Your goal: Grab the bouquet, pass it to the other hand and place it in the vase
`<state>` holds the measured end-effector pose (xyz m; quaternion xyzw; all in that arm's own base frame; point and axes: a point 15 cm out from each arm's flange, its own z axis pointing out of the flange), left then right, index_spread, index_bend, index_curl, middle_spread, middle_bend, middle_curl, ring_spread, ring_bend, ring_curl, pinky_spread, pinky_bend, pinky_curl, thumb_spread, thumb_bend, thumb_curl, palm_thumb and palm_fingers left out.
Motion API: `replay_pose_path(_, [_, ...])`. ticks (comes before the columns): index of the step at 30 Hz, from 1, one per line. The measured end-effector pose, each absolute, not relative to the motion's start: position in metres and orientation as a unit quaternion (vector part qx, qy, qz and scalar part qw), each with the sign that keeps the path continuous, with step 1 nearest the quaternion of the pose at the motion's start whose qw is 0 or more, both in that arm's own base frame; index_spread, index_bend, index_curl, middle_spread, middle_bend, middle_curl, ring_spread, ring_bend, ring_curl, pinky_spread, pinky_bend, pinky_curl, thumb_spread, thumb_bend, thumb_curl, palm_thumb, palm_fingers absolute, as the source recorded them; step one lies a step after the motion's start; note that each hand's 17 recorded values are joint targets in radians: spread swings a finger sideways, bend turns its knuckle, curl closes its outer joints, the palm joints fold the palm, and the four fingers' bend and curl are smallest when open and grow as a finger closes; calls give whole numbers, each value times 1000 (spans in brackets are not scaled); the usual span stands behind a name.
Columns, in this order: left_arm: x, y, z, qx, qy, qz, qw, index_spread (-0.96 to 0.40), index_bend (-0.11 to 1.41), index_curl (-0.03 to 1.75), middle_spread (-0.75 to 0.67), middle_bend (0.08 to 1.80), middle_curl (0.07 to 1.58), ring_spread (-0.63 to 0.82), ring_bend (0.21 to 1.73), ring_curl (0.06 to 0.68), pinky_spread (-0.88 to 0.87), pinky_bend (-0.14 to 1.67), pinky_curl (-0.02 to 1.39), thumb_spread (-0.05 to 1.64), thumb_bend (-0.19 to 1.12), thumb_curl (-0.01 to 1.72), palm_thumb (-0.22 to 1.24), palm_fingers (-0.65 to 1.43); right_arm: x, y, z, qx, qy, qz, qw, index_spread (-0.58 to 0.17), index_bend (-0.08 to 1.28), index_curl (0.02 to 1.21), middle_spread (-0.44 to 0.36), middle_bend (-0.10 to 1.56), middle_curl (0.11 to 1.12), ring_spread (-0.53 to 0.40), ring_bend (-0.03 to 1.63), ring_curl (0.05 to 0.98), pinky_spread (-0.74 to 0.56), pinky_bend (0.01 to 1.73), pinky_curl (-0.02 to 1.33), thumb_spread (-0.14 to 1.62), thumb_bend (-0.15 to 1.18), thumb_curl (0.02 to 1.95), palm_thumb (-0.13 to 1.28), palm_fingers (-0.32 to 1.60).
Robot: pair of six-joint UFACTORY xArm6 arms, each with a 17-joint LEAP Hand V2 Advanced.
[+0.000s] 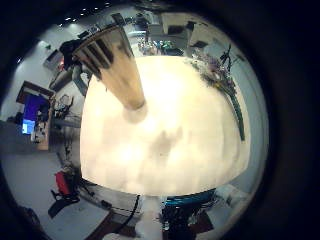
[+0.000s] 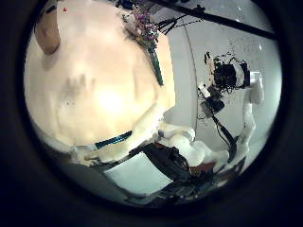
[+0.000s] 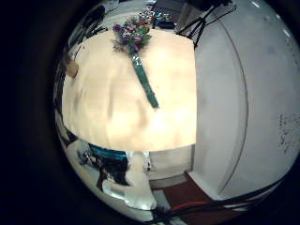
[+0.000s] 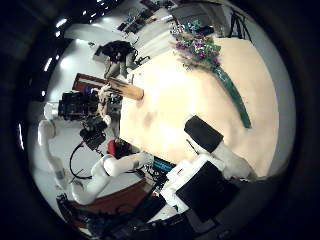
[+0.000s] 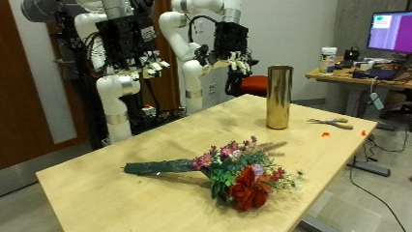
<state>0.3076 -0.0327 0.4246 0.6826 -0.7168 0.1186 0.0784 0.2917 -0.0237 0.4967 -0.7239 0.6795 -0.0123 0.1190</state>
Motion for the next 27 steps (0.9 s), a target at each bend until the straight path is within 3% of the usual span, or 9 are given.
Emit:
replay_pose_path(10, [314, -26, 422, 687, -715, 98, 85, -96, 224, 467, 168, 175, 276, 321, 505, 144, 305, 253, 282, 1024, -25, 300, 286, 323, 316, -30, 478, -717, 688, 21, 110, -234, 161, 277, 24, 230, 338, 195, 486, 222, 412, 294, 299, 1123, -21, 350, 637, 305])
replay_pose_path(12, [314, -25, 421, 687, -716, 94, 86, -96, 237, 469, 168, 174, 275, 331, 492, 140, 310, 251, 282, 1024, -25, 300, 286, 324, 318, -31, 478, -716, 689, 23, 110, -234, 163, 279, 65, 237, 340, 194, 491, 219, 407, 297, 298, 1122, -21, 351, 636, 317])
replay_pose_path(21, [315, -16, 409, 676, -728, 66, 94, -97, 245, 468, 166, 170, 271, 346, 488, 141, 311, 241, 282, 1024, -25, 301, 286, 331, 344, -43, 467, -691, 715, 29, 107, -229, 160, 281, 114, 250, 343, 181, 506, 213, 403, 304, 293, 1122, -21, 352, 636, 326])
replay_pose_path(24, [318, -15, 407, 673, -730, 66, 97, -97, 246, 466, 168, 177, 271, 355, 485, 141, 308, 238, 282, 1022, -26, 300, 284, 335, 361, -48, 473, -683, 722, 28, 107, -225, 166, 282, 74, 242, 340, 179, 517, 212, 401, 309, 291, 1122, -21, 352, 636, 335])
replay_pose_path(27, [326, -17, 405, 672, -730, 68, 104, -103, 241, 465, 168, 172, 269, 355, 477, 142, 307, 245, 285, 1021, -26, 300, 284, 325, 377, -55, 471, -677, 728, 35, 102, -218, 163, 282, 93, 253, 343, 178, 524, 211, 403, 311, 290, 1122, -21, 352, 636, 343])
